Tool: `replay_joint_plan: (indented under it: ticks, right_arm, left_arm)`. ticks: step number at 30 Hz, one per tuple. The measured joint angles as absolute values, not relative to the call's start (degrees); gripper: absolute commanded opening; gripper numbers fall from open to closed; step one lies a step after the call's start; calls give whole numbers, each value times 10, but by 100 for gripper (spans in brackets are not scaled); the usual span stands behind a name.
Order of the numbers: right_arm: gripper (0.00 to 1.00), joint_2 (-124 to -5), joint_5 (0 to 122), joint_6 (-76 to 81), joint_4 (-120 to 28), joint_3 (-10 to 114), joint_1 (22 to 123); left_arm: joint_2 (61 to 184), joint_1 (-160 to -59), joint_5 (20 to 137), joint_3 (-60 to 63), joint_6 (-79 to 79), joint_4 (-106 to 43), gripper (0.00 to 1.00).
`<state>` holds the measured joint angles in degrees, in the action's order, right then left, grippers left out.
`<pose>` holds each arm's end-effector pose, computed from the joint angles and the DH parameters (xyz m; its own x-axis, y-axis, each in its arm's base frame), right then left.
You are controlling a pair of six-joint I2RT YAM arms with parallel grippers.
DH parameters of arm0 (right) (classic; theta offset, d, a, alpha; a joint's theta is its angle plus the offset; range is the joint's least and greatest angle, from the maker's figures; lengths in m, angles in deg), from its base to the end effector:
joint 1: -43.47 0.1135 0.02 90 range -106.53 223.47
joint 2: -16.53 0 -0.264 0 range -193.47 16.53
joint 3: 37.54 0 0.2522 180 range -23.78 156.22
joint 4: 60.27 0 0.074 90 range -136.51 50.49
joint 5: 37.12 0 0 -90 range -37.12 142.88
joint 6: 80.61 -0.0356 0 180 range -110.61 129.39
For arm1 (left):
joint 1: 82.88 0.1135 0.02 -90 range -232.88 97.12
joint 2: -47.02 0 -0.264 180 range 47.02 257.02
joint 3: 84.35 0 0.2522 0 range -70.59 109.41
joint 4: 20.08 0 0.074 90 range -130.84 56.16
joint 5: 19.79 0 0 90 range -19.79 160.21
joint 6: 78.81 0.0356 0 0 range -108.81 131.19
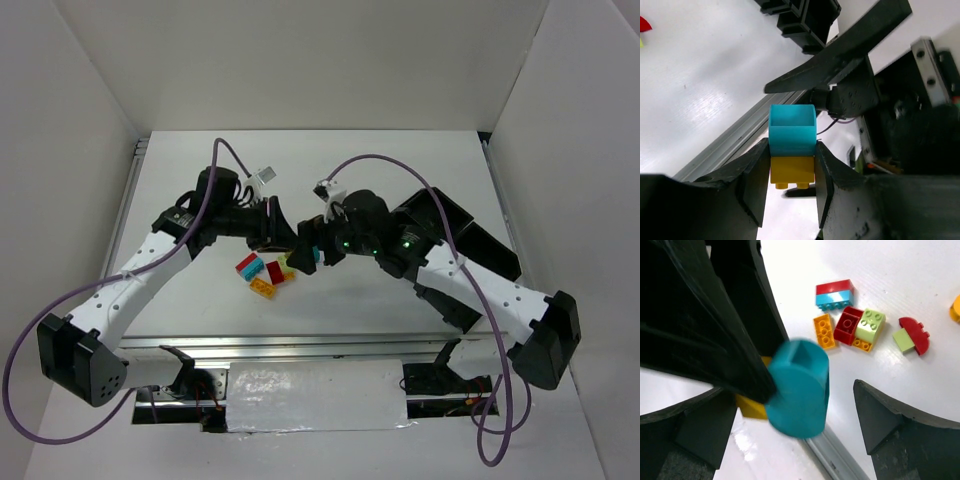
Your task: Sort the legos into containers by color
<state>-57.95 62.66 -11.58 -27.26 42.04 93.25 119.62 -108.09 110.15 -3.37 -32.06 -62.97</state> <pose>0.1871 0.2307 0.3392 -0.5862 -0.1470 -0.7967 -0.6850 0.6151 0.3905 0.2382 -0.1374 0.3448 -0.9251 -0.1451 -0.3510 0.2353 0.5065 -0.8295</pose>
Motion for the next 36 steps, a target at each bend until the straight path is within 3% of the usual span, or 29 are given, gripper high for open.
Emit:
replay_joint_plan:
  ticks: [9,24,27,28,30,31,33,36]
  right_arm:
    - [100,-464,890,-139,-296,340,743]
    - [98,-477,1076,-269,-493,257,717]
    - [87,-486,1092,-292,-529,258,717]
    - [77,-491,1098,-300,-540,259,718]
    - [68,-502,1108,-317,-568,261,720]
    - [57,-507,1113,-330,-582,261,721]
    - [46,-515,1128,-356,-617,260,723]
    - [37,-523,1151,-393,-669,256,727]
  left_arm:
    - [1197,-1082,1111,-17,-267,-633,0]
    - [1158,-1083,1237,-58,-281,-514,0]
    - [1149,-1083,1252,-58,-281,-499,0]
    - [1148,-1083,1256,-58,-282,-495,0]
    - [1148,-1083,1260,-58,-283,-489,0]
    - [1148,-1083,1260,-59,-283,-488,0]
    - [1149,-1083,1258,-59,-281,-488,0]
    - [1148,-1082,1267,-59,-284,-487,0]
